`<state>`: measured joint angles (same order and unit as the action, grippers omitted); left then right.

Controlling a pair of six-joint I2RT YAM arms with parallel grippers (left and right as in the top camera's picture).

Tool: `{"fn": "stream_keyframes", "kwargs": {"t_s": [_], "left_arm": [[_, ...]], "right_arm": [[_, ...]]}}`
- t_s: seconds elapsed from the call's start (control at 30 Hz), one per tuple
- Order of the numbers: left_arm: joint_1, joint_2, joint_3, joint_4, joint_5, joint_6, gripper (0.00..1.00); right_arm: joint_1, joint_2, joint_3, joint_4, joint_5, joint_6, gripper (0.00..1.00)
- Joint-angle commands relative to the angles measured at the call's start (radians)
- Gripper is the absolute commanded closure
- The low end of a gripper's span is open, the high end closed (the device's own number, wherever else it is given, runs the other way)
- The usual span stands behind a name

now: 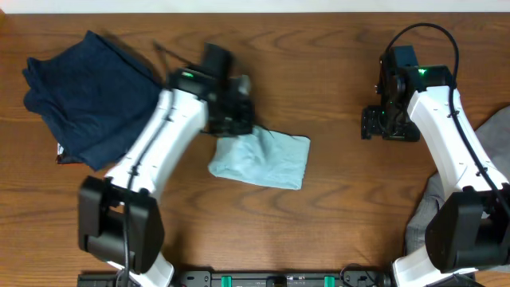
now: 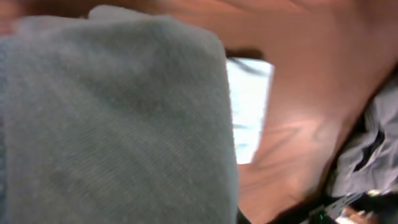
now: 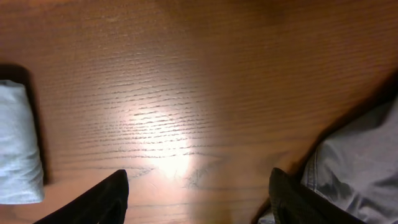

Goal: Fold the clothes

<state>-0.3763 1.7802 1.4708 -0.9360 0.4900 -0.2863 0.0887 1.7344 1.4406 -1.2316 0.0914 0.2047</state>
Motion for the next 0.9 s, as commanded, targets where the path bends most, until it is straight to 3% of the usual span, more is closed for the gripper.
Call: {"fn": "stream_keyframes", "kwargs": {"t_s": [0.0,0.33,0.37,0.4,0.43,0.53,0.67,0.87], "left_arm": [[-0.098,0.029,0.020,0.004,-0.068,-0.052,0.94],[-0.256,0.119,0.020,0.079,-0.076,-0.053,0.90],[-0.266,0.121,0.020,0.100,-0.075,-0.053,0.84],[-0.278,0.121,0.020,0.123,-0.074,-0.053,0.68],[-0.288,0.121,0.020,0.142,-0.069,-0.052,0.59],[-0.299,0.116,0.021,0.160,-0.031,-0.043,0.50],[-0.248,0.084,0.036,0.145,-0.032,0.039,0.48],[-0.048,0.036,0.039,0.177,-0.129,0.050,0.48]], "right_arm": [[-0.004,-0.002,0.005,0.000,0.013,-0.012,0.30],[-0.003,-0.002,0.005,0.000,0.005,-0.019,0.28],[-0.003,-0.002,0.005,0.000,0.001,-0.020,0.28],[-0.003,-0.002,0.005,0.000,-0.006,-0.023,0.28],[-0.003,-0.002,0.005,0.000,-0.019,-0.031,0.28],[-0.003,-0.002,0.005,0.000,-0.041,-0.035,0.27],[-0.002,-0.002,0.005,0.014,-0.156,-0.091,0.27],[0.028,0.000,0.001,0.025,-0.484,-0.251,0.30]]}}
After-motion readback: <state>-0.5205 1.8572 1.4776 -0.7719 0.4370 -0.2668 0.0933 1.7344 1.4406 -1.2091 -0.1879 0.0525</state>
